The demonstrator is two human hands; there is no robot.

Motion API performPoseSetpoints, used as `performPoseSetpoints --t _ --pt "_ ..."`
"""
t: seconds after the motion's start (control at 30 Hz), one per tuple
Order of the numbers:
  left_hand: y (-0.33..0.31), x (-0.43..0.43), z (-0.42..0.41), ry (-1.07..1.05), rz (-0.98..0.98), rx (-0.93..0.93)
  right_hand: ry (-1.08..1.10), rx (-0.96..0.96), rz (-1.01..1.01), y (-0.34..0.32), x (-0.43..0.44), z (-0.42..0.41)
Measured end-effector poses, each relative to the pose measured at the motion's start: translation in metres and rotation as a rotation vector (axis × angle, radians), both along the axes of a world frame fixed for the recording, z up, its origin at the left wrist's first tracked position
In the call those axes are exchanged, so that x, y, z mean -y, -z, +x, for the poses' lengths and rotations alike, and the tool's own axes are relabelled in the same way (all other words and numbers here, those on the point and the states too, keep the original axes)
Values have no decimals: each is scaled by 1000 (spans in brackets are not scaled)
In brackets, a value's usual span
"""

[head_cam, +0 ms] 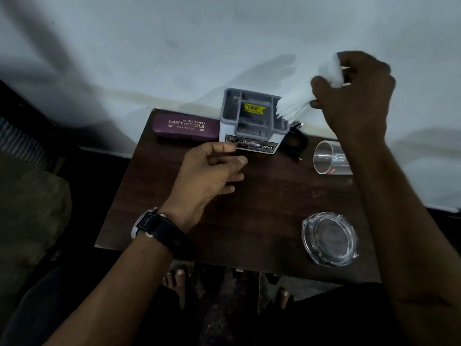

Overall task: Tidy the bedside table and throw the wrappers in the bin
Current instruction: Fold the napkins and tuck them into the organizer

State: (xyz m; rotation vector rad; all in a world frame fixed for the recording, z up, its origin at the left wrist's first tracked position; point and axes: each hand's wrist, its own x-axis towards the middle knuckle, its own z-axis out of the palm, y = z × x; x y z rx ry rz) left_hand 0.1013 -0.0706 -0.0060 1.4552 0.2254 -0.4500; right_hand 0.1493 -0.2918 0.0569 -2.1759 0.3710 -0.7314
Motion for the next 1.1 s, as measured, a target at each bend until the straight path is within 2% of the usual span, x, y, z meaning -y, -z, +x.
performPoseSetpoints --t 0.07,0.27,0.53,0.67,0.8,0.97,1.03,1.1 --pt "1 1 1 2 8 1 -30 -12 -104 1 -6 10" --pt "2 1 2 -2 29 6 -109 -2 -230 -2 -16 21" --pt "2 1 3 7 48 7 -410 -81 -459 -9 -31 44" --pt "2 1 3 8 44 -2 -451 -118 -557 -1 -39 52" --pt "4 1 4 1 52 -14 -475 -135 -521 7 -40 57" --pt "4 1 4 -19 58 -13 -514 -45 -487 -5 -35 59" --pt "2 1 6 -99 35 26 -547 -66 -397 -16 -32 55" --pt "-3 0 10 -227 -12 124 -586 -102 -213 -27 -31 44"
